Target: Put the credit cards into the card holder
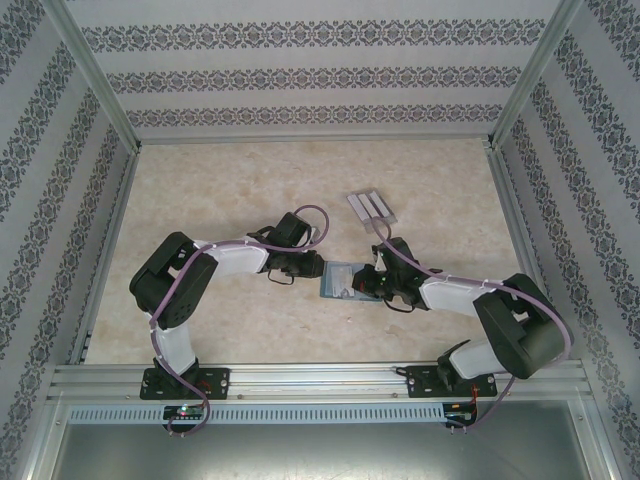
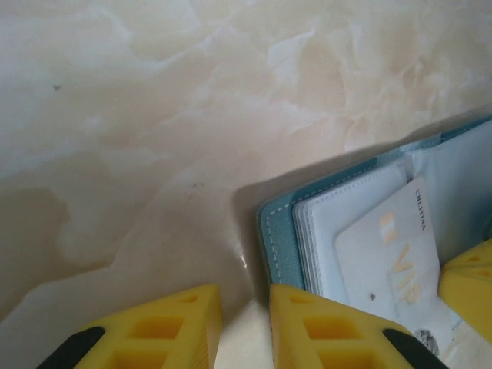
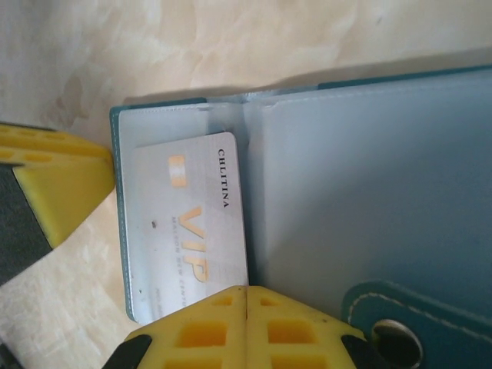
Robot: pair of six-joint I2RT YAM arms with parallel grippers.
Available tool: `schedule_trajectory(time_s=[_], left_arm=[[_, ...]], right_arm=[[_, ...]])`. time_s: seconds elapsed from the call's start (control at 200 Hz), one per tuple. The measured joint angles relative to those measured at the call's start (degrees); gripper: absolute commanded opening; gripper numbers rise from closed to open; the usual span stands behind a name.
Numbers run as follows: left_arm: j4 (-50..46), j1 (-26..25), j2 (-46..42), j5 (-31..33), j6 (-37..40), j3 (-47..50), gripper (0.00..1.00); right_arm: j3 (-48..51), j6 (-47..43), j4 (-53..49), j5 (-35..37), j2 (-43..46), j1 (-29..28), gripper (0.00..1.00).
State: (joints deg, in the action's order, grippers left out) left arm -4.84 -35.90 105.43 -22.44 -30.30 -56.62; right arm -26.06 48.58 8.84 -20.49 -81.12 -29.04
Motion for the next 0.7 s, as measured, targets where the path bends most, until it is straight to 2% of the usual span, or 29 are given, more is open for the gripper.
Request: schedule_trajectory(time_s=[0.335,0.699], left_arm=[[-0.6,0.0,0.5,-0.2,-0.2,-0.6,0.24],[-0.6,0.0,0.6,-0.3,-0.8,-0.7,0.24]], right_arm=[[2.3,2.8,0.0,6.7,5.0,0.0,0.00],[1.4,6.4,3.8,8.4,0.4,-4.2,0.00]])
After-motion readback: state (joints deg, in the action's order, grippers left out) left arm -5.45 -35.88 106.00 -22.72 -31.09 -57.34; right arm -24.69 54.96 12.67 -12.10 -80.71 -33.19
